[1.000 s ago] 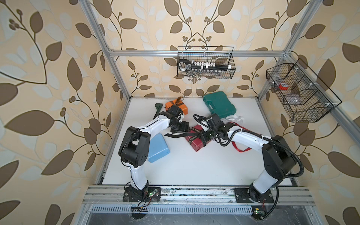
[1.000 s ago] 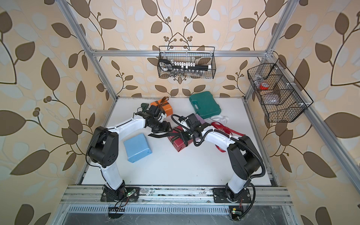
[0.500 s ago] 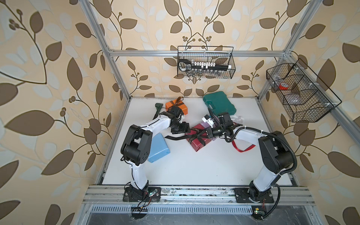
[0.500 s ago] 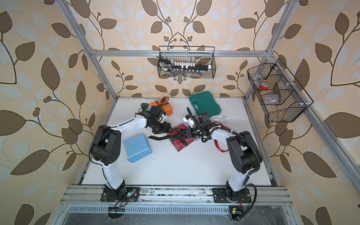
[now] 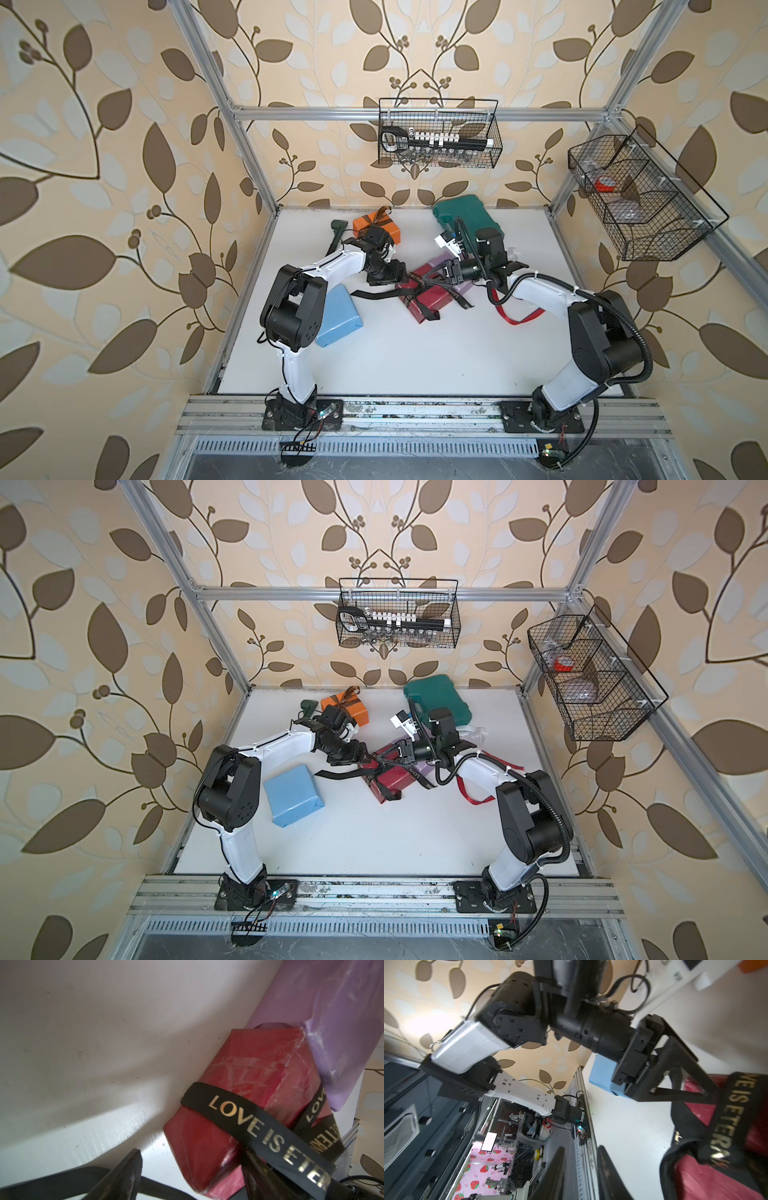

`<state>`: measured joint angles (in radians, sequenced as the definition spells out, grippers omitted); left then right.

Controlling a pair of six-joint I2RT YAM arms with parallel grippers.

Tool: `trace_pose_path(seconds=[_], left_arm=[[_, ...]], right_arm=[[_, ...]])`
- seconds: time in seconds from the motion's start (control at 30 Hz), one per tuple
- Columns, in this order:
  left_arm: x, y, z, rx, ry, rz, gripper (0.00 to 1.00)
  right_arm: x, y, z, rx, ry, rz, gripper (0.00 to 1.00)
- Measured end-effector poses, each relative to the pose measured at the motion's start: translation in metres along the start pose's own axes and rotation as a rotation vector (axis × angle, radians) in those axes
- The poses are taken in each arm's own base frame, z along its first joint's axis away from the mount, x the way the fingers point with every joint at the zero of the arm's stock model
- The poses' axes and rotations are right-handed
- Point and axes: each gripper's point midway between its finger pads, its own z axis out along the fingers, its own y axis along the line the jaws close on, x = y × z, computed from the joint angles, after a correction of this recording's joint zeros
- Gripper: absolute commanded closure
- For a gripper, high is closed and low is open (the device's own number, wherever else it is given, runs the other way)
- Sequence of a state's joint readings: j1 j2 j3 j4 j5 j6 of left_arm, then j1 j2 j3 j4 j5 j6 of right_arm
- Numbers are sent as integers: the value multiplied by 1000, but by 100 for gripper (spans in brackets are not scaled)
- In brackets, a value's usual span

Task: Untie the ribbon bows on the gift boxes
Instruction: Untie the ribbon from the gift box.

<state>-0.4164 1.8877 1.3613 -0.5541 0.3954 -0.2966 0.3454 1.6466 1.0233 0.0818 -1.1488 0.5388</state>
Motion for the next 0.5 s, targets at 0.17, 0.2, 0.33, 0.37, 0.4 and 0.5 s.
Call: trace_pose_path(seconds=[0.17,0.2,0.33,0.37,0.4,0.5], left_arm=[[4,-6,0,26,17,-9,17],[5,-7,-1,29,17,-8,16],[10,-16,-9,33,1,56,13],[11,-21,-11,31,-6,82,12],[13,-25,-12,27,-13,113,12],[21,-41,-10,-12,-38,236,12]], right_arm=[[6,-35,-4,187,-15,41,66],[7,-40,-6,218,-18,46,66],[10,-49,-14,314,-33,37,66],[10,-49,-16,332,-38,31,66],[10,-49,-18,344,-42,23,66],[6,-46,-22,368,-58,-3,66]])
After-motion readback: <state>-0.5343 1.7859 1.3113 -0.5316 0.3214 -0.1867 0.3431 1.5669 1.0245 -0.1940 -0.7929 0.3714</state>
